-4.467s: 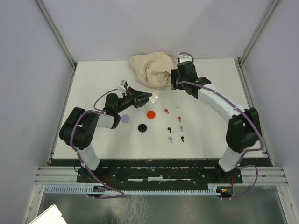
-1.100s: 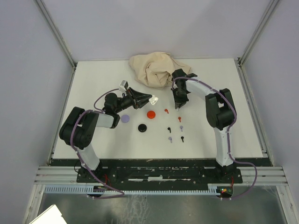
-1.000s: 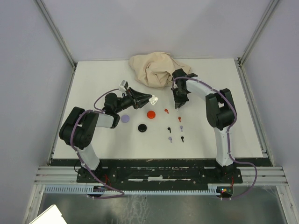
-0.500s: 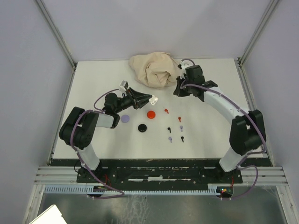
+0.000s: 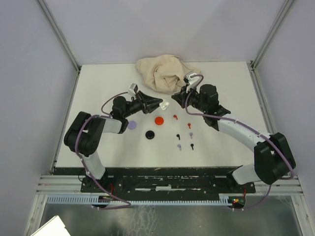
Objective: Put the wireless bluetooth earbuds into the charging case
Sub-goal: Place the earbud in the charging case.
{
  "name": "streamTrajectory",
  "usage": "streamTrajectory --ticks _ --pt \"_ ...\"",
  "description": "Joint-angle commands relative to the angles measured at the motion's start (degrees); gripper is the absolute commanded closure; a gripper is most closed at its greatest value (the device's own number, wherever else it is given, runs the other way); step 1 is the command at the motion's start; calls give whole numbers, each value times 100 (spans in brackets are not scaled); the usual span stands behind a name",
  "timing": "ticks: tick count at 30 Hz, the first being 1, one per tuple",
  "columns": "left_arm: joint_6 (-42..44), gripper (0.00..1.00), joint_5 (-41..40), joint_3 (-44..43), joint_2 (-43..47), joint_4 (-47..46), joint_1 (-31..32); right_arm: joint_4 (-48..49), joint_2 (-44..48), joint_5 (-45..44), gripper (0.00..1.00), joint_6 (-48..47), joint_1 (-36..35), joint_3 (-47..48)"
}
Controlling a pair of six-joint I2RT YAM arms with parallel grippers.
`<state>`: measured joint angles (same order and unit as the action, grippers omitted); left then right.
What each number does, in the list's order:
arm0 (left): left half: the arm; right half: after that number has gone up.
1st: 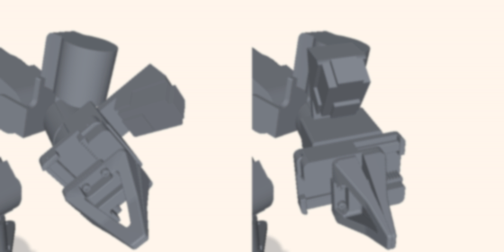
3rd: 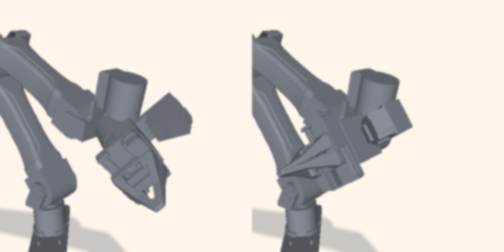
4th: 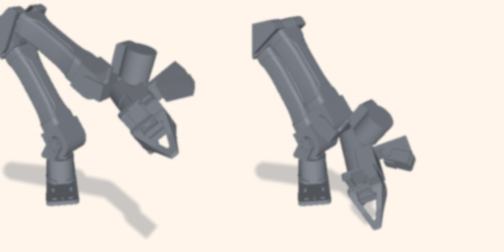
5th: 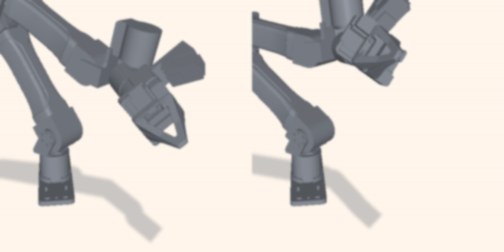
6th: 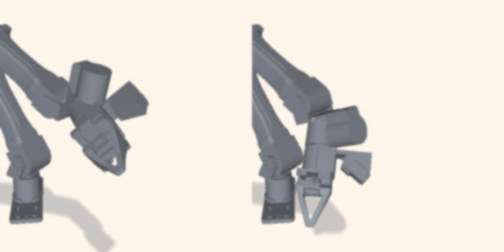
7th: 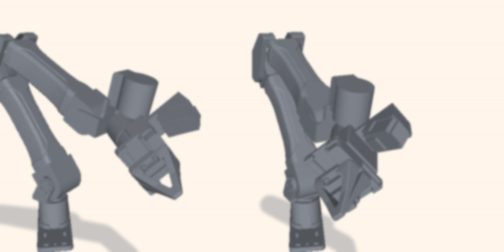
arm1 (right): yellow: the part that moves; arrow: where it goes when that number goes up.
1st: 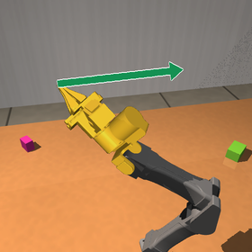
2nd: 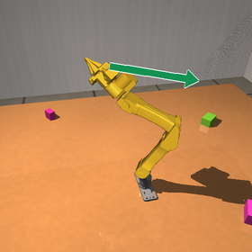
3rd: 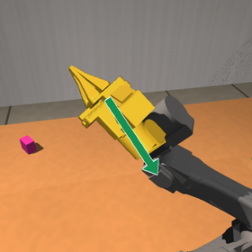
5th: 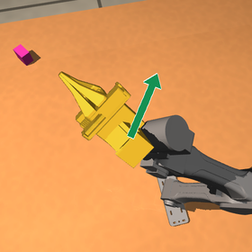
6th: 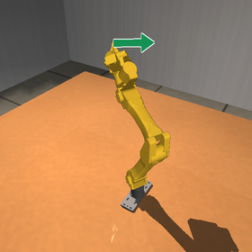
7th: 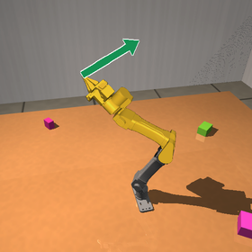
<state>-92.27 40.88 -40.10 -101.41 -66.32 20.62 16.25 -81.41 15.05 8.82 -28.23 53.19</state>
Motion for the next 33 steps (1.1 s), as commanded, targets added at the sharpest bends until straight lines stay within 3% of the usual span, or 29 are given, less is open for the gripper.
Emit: streamTrajectory --ticks 1,11,33 --pt "-15 97 90 -234 -68 -149 72 1729 300 233 98 -576 -202 -403" --pt "-43 97 -8 -257 -147 -155 99 2048 437 481 98 -963 -452 -686" --pt "-116 97 14 -403 -31 -145 100 1480 460 443 99 -1324 -572 -809"
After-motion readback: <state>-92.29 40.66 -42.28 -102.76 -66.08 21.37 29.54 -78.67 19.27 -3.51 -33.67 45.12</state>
